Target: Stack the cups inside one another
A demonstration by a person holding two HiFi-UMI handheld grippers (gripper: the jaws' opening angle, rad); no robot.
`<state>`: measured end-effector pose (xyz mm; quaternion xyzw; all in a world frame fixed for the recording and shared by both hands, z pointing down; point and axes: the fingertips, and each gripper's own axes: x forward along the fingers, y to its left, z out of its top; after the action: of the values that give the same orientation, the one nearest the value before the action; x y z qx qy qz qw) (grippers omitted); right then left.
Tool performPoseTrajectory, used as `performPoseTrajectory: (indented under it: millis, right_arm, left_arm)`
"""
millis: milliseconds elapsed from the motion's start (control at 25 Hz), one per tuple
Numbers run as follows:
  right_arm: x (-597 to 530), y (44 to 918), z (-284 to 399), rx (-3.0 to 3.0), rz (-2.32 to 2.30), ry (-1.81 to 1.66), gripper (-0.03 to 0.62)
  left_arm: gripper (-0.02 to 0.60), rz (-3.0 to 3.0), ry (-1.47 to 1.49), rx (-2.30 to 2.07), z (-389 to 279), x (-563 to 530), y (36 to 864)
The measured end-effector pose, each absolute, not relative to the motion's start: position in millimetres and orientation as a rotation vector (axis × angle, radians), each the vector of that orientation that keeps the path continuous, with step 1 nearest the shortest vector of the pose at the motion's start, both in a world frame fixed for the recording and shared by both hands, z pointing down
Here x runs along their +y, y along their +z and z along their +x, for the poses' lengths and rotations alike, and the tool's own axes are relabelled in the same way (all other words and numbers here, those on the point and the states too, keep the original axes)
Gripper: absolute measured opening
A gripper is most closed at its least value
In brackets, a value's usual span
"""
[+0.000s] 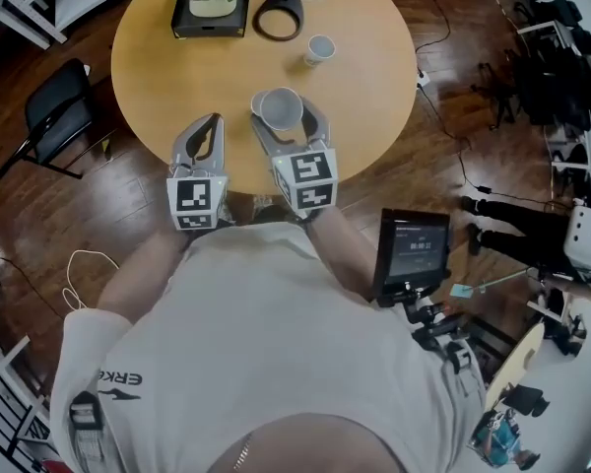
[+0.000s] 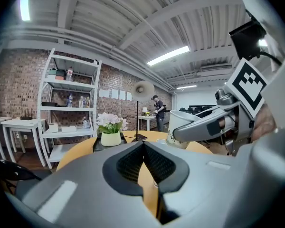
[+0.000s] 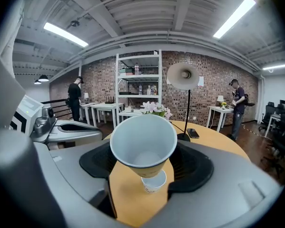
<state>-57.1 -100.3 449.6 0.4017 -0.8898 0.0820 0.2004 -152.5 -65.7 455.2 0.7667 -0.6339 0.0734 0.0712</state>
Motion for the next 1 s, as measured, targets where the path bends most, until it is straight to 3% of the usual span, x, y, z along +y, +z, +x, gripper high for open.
performPoseTrajectory:
  millis: [1000]
  right_arm:
    - [-159, 553, -58, -2.398, 1.015, 0.419, 0.347]
  left_arm:
    - [0.002, 2.209, 0.385, -1.815, -143, -120, 523]
